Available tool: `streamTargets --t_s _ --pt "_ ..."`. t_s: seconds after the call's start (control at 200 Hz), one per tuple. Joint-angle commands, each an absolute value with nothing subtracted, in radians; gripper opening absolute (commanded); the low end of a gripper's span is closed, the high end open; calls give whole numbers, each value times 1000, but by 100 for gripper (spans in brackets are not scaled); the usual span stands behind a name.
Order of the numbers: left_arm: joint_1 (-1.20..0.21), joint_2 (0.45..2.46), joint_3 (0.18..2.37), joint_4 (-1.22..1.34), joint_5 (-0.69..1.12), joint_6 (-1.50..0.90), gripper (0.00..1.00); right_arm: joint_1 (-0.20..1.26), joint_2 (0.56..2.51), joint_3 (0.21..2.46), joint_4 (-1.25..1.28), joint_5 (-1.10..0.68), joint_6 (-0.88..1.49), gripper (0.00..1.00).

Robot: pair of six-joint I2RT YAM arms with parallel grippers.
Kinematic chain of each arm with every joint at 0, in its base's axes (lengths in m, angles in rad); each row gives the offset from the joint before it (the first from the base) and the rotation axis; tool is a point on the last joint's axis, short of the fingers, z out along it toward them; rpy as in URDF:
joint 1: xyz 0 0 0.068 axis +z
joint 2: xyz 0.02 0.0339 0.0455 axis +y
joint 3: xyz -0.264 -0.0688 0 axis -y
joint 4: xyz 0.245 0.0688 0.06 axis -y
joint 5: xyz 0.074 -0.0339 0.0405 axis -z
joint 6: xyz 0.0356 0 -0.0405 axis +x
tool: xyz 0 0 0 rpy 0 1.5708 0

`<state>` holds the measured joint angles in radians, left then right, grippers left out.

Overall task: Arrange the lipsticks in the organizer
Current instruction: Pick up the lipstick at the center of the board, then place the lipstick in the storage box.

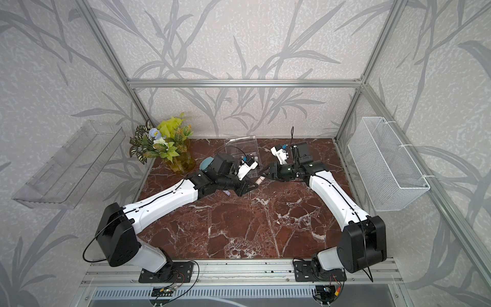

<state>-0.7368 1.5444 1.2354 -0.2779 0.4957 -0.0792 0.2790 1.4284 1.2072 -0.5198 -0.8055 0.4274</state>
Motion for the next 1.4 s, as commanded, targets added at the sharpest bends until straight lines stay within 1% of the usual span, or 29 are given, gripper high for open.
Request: streamTargets --t_s 0.0,0.06,0.14,0.275,0.425,0.455,0.47,0.49,0.54,0.58,0.6,0.695,0.855,0.955,1.075,1.18,1.394 --pt "-741 1508 1269 -280 498 -68 18 277 1425 1220 -510 -841 422 39" --pt "-741 1509 1269 -280 498 -68 18 277 1421 1211 -511 -847 422 38" --pt "-741 1507 1264 -278 496 -70 18 275 1410 1200 -512 -854 420 33" --pt "-741 1505 1260 -275 488 -71 18 277 1402 1192 -513 -870 419 30" --pt "-741 1503 1259 -276 475 -75 19 277 1401 1193 -511 -877 420 22" --pt "-741 1502 1259 -275 470 -75 22 277 1403 1192 -508 -875 423 20" --pt "-742 1502 1259 -276 466 -74 25 278 1403 1192 -506 -874 424 20" --pt "-741 1501 1259 -277 462 -75 31 277 1404 1193 -503 -874 425 19" --pt "-741 1496 1258 -277 441 -79 52 278 1404 1196 -495 -869 431 19" --pt "-741 1488 1254 -278 415 -82 62 278 1405 1199 -488 -863 437 18" --pt "-742 1484 1252 -276 396 -85 64 279 1407 1203 -486 -857 440 18" --pt "-737 1451 1230 -257 260 -109 68 301 1414 1244 -528 -767 413 18" --pt "-703 1380 1198 -224 72 -167 70 379 1445 1341 -589 -542 357 18" --pt "-659 1310 1136 -163 23 -217 67 429 1485 1404 -599 -420 327 17" --pt "-586 1225 1048 -94 19 -272 64 485 1542 1472 -580 -264 292 17" --pt "-536 1172 997 -69 25 -297 63 522 1594 1510 -530 -163 263 17" --pt "-474 1136 931 -55 47 -307 62 572 1687 1541 -385 -25 210 18"
